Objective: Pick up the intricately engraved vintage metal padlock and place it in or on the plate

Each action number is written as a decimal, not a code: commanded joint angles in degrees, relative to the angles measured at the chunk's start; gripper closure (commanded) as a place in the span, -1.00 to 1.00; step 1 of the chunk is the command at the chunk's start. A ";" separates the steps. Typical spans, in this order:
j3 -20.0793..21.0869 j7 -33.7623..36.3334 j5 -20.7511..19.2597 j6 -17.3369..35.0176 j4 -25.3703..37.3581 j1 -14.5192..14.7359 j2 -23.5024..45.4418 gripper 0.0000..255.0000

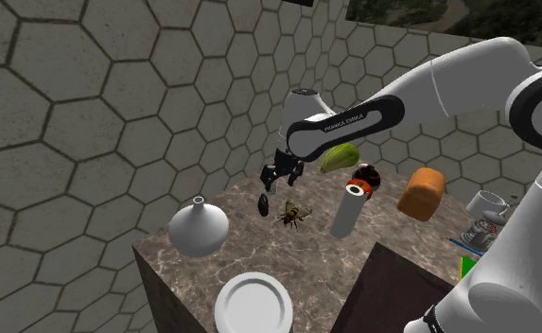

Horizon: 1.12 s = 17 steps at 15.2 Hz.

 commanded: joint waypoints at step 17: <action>-1.87 5.59 -6.13 6.98 9.03 2.08 14.71 -1.00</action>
